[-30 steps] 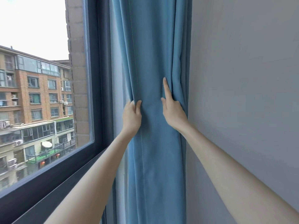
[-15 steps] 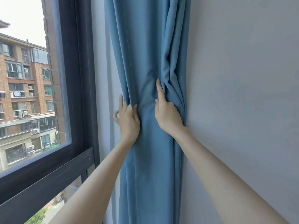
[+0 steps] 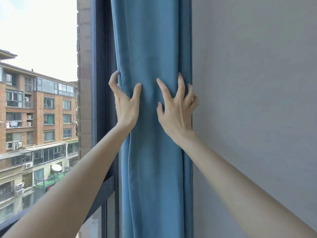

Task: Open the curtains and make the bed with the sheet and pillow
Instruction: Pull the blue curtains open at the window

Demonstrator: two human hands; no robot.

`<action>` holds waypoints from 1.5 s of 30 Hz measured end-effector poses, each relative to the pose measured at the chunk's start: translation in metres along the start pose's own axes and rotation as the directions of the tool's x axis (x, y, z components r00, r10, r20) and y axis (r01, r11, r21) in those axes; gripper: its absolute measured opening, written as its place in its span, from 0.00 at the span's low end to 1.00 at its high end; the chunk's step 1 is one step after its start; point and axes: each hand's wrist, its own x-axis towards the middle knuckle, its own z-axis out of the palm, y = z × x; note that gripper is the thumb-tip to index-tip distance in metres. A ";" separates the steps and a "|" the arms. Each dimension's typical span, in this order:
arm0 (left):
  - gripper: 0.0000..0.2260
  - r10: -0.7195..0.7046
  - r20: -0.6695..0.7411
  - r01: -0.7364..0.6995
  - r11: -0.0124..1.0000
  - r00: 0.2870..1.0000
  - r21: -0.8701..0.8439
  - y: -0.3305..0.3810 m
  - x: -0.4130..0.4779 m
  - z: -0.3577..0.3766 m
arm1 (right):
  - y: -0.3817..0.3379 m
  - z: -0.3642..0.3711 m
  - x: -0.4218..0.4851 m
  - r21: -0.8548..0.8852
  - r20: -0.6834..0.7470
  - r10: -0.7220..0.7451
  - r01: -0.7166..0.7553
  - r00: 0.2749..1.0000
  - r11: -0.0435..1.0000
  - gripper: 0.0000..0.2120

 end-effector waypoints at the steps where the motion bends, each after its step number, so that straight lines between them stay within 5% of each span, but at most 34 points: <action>1: 0.28 0.045 -0.006 -0.045 0.999 0.999 -0.003 0.009 0.012 -0.002 | -0.006 -0.006 0.015 -0.017 0.002 -0.004 0.004 1.000 1.000 0.28; 4: 0.31 0.184 0.050 -0.185 0.982 0.982 0.029 0.030 0.040 -0.010 | -0.014 -0.023 0.052 -0.004 -0.036 0.027 -0.027 0.999 1.000 0.29; 10: 0.26 0.293 0.069 -0.296 0.876 0.954 0.380 0.036 0.071 -0.004 | -0.016 -0.024 0.104 -0.017 -0.082 -0.006 0.005 0.997 1.000 0.30; 16: 0.26 0.201 0.189 -0.276 0.737 0.961 0.617 -0.002 0.108 0.018 | -0.011 0.007 0.139 -0.282 0.188 0.004 0.050 0.982 0.958 0.39; 21: 0.27 0.091 0.233 -0.227 0.706 0.968 0.671 -0.033 0.134 0.046 | 0.005 0.058 0.155 -0.452 0.172 0.062 0.023 0.983 0.892 0.33; 24: 0.27 0.029 0.252 -0.201 0.696 0.967 0.690 -0.045 0.145 0.062 | 0.012 0.083 0.162 -0.499 0.286 0.100 0.059 0.953 0.864 0.27; 27: 0.28 -0.039 0.266 -0.169 0.680 0.963 0.713 -0.053 0.153 0.071 | 0.014 0.091 0.165 -0.499 0.250 0.084 0.054 0.965 0.865 0.25; 31: 0.28 -0.048 0.272 -0.166 0.686 0.961 0.708 -0.058 0.151 0.072 | 0.032 0.099 0.153 -0.515 0.248 -0.042 0.168 0.968 0.840 0.36; 36: 0.27 -0.056 0.327 -0.208 0.669 0.943 0.714 -0.061 0.118 0.064 | 0.038 0.087 0.120 -0.341 0.316 0.028 0.086 0.948 0.936 0.38; 41: 0.27 0.017 0.275 -0.225 0.628 0.961 0.745 -0.085 0.042 0.052 | 0.046 0.078 0.062 -0.204 0.368 -0.026 0.107 0.930 0.973 0.29; 45: 0.30 -0.044 0.398 -0.303 0.572 0.917 0.762 -0.102 -0.010 0.025 | 0.045 0.070 -0.001 -0.168 0.505 -0.030 0.133 0.863 0.977 0.31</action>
